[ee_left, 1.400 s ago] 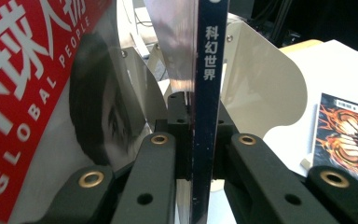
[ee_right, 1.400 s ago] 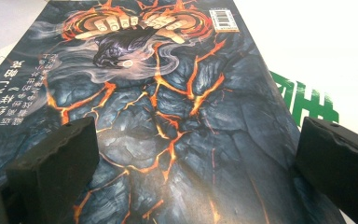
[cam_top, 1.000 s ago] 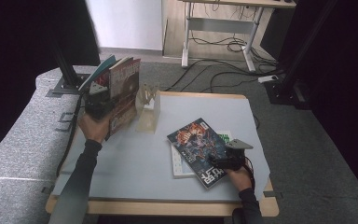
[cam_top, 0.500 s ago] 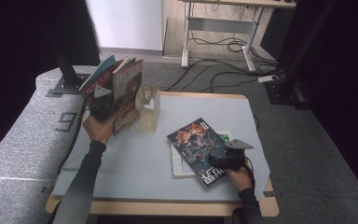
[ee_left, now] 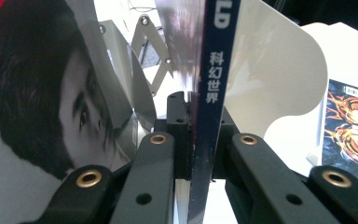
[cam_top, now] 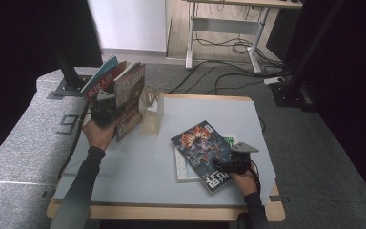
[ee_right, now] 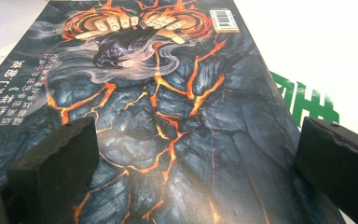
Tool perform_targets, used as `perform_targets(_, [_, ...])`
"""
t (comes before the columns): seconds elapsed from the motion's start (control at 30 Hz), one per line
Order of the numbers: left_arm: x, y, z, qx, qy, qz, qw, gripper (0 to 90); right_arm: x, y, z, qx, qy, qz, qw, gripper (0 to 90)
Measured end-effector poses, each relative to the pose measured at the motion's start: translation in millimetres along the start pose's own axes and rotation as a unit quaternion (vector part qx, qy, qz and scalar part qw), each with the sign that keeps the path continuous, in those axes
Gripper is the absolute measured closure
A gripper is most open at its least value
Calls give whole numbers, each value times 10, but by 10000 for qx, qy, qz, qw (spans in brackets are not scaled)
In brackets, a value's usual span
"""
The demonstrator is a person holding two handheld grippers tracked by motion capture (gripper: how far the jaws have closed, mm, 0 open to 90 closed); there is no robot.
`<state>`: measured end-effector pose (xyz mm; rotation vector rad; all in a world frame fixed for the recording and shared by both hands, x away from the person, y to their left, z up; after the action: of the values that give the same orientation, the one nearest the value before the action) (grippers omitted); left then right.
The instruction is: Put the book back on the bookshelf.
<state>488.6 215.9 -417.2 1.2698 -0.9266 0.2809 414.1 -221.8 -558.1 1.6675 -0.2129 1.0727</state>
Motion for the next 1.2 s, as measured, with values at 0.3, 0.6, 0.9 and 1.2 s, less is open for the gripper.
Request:
perform_targets(0.3, [-30,50,-11,-85,36,-34,10000,794,0,0,-1,1,-3,2,10000,0])
perform_targets(0.6, [-34,125,-54,-142,134,-87,9998,800,0,0,-1,-2,-3,1,10000,0])
perform_targets(0.9, [14,119,-70,-150,393,207,9989,841,0,0,-1,-1,-3,1,10000,0])
perform_targets(1.2, [98,18,-79,74,491,499,9975,843,0,0,0,1,-1,3,10000,0])
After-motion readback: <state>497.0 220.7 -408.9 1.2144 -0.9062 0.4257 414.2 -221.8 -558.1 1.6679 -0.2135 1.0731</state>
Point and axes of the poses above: each handheld gripper's, and its own axes: y roughly backward along the jaws, x roughly out of its top, z roughly to its right, the point moved 5 cm from there along -y, roughly forward along the jaws, and after that the axes turned 11 degrees about -z, right-handed, at the moved point
